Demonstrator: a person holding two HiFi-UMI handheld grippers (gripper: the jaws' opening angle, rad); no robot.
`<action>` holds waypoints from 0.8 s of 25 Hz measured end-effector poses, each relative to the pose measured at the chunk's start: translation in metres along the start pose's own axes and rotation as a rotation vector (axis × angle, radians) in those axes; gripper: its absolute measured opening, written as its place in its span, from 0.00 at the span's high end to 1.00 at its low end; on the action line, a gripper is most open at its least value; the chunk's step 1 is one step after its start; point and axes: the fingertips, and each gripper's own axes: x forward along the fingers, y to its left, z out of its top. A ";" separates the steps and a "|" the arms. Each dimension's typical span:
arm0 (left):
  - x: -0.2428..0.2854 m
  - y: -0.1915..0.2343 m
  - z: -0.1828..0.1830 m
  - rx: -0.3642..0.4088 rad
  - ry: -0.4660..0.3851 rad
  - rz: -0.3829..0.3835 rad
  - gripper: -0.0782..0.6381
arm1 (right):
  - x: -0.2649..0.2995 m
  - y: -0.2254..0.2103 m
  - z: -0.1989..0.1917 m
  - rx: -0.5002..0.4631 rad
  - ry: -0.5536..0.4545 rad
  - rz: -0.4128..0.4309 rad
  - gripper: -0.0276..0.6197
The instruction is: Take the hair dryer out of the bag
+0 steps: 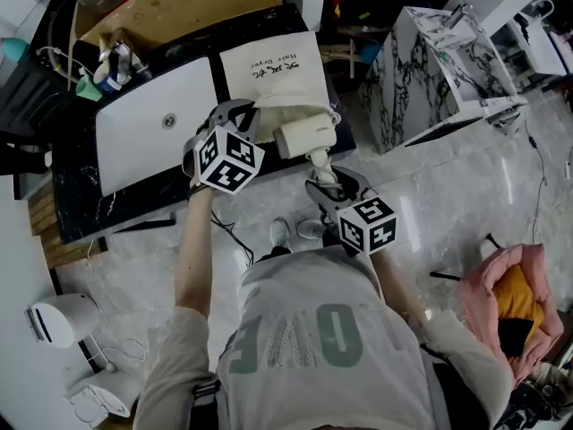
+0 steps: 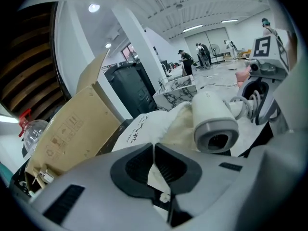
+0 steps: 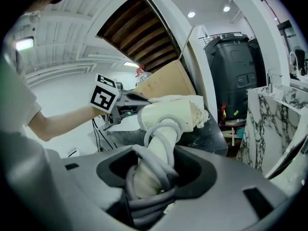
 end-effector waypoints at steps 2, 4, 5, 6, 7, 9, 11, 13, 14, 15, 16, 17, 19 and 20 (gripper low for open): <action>0.005 -0.010 -0.003 0.012 0.018 -0.024 0.84 | -0.008 -0.001 0.010 0.006 -0.032 -0.002 0.57; 0.008 -0.022 -0.008 0.027 0.031 -0.054 0.84 | -0.017 -0.002 0.021 0.011 -0.065 -0.007 0.57; 0.010 -0.029 -0.010 0.033 0.037 -0.070 0.84 | -0.021 -0.003 0.027 0.012 -0.080 -0.011 0.57; 0.011 -0.036 -0.013 0.041 0.045 -0.087 0.84 | -0.025 -0.004 0.031 0.012 -0.094 -0.016 0.57; 0.013 -0.043 -0.016 0.049 0.056 -0.104 0.84 | -0.029 -0.006 0.036 0.012 -0.105 -0.021 0.57; 0.017 -0.055 -0.022 0.058 0.083 -0.136 0.84 | -0.035 -0.010 0.042 0.016 -0.122 -0.029 0.57; 0.021 -0.062 -0.026 0.054 0.104 -0.155 0.84 | -0.037 -0.015 0.045 0.026 -0.130 -0.040 0.57; 0.024 -0.066 -0.029 0.052 0.115 -0.167 0.84 | -0.039 -0.018 0.044 0.030 -0.131 -0.054 0.57; 0.025 -0.069 -0.031 0.055 0.122 -0.176 0.84 | -0.039 -0.020 0.044 0.031 -0.130 -0.058 0.57; 0.027 -0.072 -0.033 0.061 0.132 -0.189 0.84 | -0.039 -0.020 0.043 0.034 -0.130 -0.060 0.57; 0.028 -0.074 -0.036 0.070 0.144 -0.203 0.84 | -0.039 -0.021 0.043 0.038 -0.130 -0.060 0.57; 0.029 -0.076 -0.038 0.079 0.154 -0.214 0.84 | -0.039 -0.021 0.043 0.042 -0.131 -0.060 0.57; 0.031 -0.078 -0.039 0.088 0.159 -0.226 0.84 | -0.038 -0.021 0.042 0.043 -0.128 -0.062 0.57; 0.031 -0.078 -0.039 0.084 0.157 -0.229 0.84 | -0.038 -0.021 0.041 0.041 -0.126 -0.063 0.57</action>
